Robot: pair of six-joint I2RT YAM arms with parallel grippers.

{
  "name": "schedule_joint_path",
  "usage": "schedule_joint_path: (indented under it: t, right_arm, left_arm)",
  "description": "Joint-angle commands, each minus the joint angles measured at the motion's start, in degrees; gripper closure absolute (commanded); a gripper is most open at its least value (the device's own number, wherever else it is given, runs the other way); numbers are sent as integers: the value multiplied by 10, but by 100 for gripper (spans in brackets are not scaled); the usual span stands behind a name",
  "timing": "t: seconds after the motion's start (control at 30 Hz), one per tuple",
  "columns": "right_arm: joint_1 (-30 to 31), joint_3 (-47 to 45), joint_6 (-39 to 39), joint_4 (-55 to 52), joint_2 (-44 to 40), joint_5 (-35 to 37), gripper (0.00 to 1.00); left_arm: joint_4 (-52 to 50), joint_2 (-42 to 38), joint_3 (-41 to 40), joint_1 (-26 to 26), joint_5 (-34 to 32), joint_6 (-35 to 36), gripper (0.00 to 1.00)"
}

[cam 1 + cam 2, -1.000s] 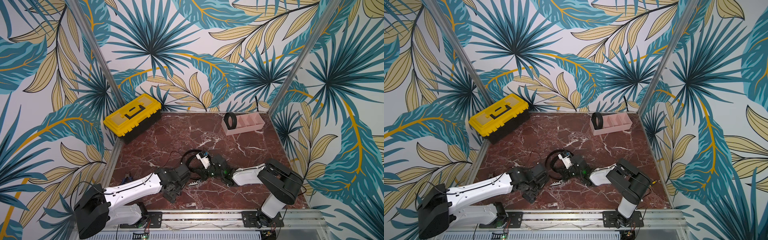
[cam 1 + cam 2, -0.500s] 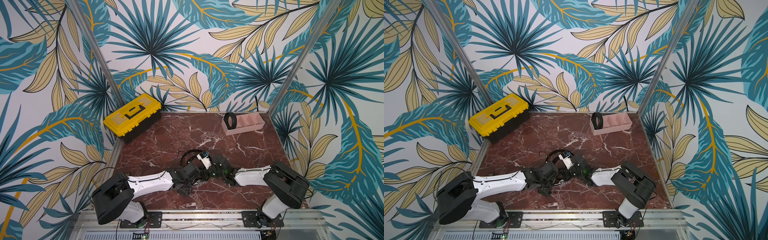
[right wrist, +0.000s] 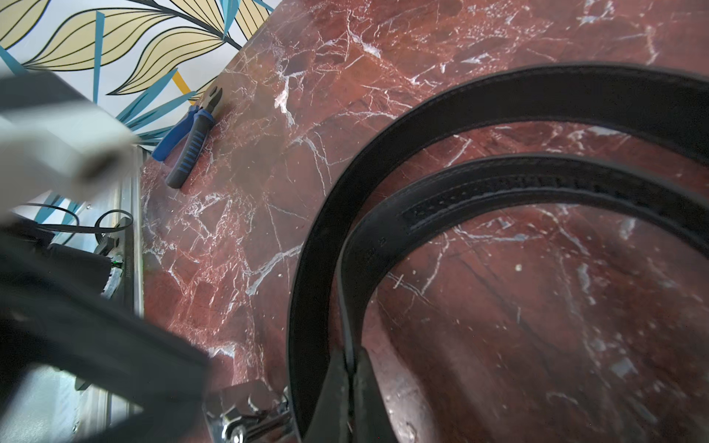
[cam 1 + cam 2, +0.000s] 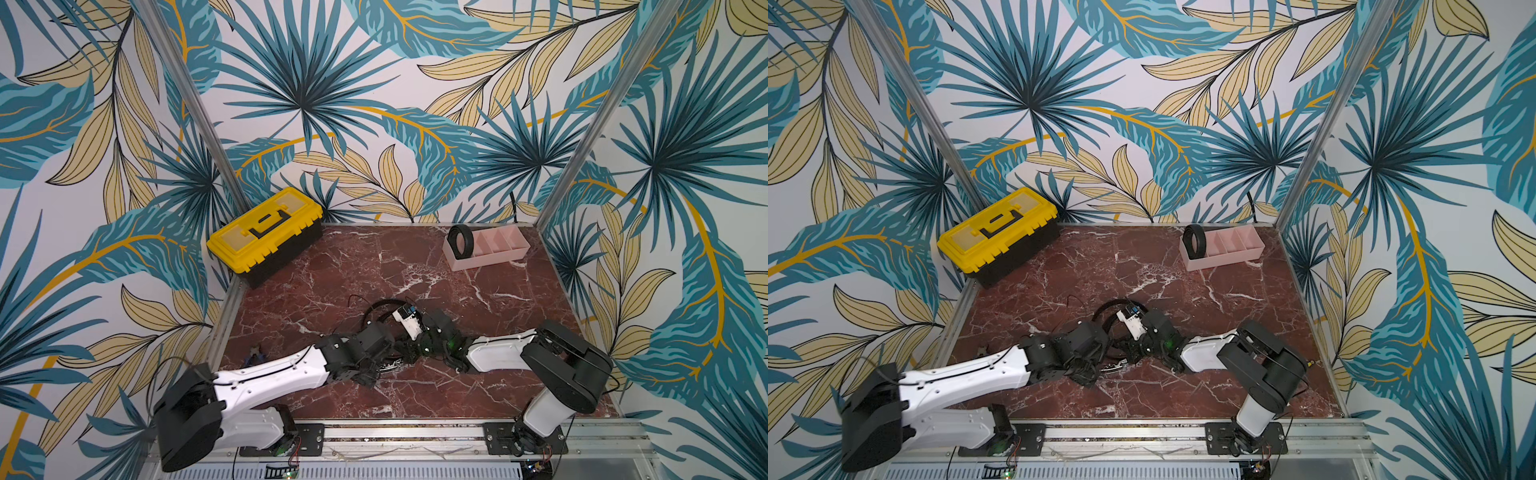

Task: Place the belts into the storage roll
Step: Roll the belt at the center of the board.

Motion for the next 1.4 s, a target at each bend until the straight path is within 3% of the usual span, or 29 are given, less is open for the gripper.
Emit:
schedule_joint_path:
  t: [0.0,0.13,0.37,0.63,0.9,1.07,1.27,1.37]
  right_arm:
    - [-3,-7,6,-3,24,2,100]
    - [-4,-7,8,0,27,2,100]
    - [-3,-6,6,-8,19,5,100]
    - [-4,-19,3,-13,8,9,100]
    - [-6,-27,2,-20,-6,9,100]
    - [-8,-33,3,-19,-9,12,100]
    - [-13,-37,5,-15,-8,12,100]
    - [-15,-39,5,-11,-10,11,100]
  left_arm:
    - [-93,-59,-12,-2,-48,-3,1]
    - [-99,-69,-55,-3,1,-28,2]
    - [-96,3,-47,-4,35,-45,5]
    - [37,119,-47,-4,57,-54,7]
    - [88,185,-29,-4,70,-63,9]
    - [94,213,-7,-10,80,-57,22]
    - [82,237,5,-13,97,-49,56]
    - [50,227,11,-14,96,-40,58]
